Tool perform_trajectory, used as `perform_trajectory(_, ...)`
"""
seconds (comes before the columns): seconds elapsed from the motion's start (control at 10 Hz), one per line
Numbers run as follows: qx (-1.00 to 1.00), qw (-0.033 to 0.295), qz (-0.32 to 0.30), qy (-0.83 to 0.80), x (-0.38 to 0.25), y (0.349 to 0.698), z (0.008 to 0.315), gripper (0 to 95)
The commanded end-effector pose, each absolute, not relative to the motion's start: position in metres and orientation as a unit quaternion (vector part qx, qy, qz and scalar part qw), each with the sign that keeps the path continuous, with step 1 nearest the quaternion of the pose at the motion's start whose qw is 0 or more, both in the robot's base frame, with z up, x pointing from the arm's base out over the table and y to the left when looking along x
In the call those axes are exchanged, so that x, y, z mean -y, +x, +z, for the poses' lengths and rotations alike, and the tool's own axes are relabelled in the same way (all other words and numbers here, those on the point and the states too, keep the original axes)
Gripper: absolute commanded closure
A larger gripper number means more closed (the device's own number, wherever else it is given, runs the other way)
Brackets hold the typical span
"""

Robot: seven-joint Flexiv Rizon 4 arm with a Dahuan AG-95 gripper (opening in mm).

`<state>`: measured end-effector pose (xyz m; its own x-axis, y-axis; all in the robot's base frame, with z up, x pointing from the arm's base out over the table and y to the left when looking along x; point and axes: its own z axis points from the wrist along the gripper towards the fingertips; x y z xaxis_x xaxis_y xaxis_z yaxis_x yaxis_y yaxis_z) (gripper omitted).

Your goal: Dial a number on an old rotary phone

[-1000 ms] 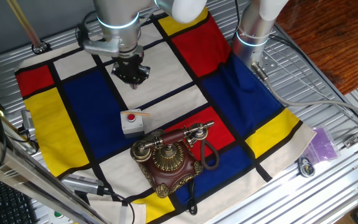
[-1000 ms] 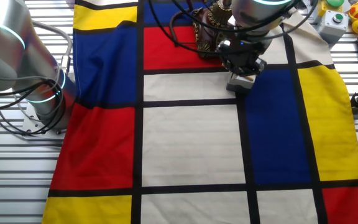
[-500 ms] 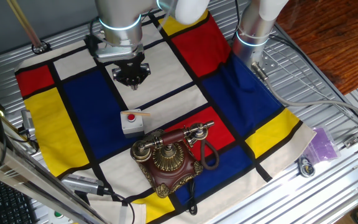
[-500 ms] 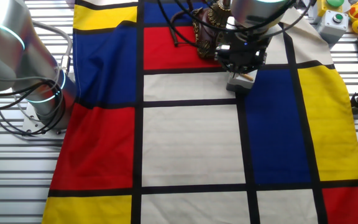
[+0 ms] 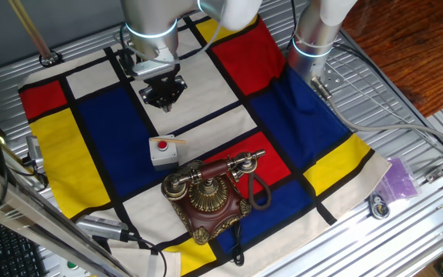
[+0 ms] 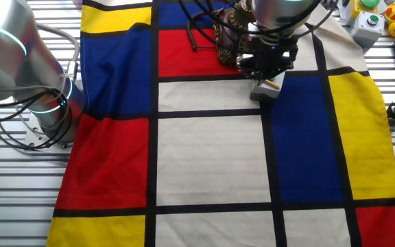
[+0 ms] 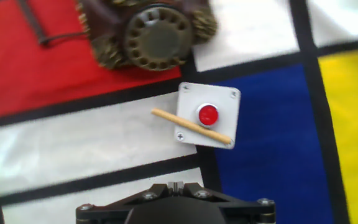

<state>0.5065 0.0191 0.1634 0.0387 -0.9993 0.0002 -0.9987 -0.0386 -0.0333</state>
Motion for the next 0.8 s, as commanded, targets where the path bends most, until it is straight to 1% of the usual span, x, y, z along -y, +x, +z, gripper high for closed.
perform_trajectory(0.1,-0.682,0.013,-0.012,-0.731,-0.019,0.506,0.163,95.0)
perform_trajectory(0.5,-0.674,0.012,-0.012,-0.738,-0.019,0.506,0.163,95.0)
perform_trajectory(0.8,-0.662,0.023,-0.003,-0.749,-0.036,0.513,0.157,95.0)
